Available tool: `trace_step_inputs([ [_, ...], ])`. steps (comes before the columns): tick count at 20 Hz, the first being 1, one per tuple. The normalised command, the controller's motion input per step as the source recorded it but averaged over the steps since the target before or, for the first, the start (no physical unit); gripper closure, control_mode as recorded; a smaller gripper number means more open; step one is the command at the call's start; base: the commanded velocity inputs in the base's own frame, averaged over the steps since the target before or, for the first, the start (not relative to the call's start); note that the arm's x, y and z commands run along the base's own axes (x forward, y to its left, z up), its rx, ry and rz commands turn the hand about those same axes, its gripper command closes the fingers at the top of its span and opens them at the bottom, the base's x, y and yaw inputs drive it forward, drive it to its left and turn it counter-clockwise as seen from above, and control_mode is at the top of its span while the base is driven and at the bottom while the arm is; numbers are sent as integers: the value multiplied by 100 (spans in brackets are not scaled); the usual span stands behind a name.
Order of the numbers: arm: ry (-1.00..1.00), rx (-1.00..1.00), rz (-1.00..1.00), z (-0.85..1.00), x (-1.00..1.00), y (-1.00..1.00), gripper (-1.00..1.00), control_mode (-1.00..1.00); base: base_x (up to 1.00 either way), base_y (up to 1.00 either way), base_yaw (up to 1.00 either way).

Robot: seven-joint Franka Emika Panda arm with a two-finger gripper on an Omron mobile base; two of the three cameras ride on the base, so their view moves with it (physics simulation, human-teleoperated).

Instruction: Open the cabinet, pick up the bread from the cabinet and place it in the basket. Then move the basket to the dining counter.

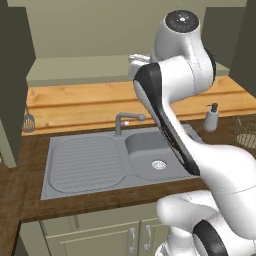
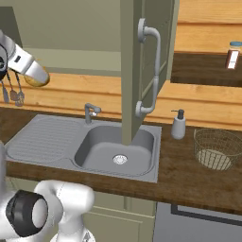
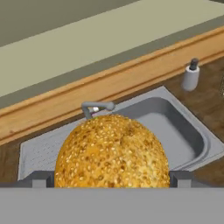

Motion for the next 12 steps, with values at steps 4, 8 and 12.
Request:
trace_step_inputs([
  [4,0,17,39,-77,-98,-50,100,-100,0,0,0],
  [8,6,3,38,-56,-27,-51,100,-100,0,0,0],
  [12,19,-4,14,-46,12,-56,100,-100,0,0,0],
])
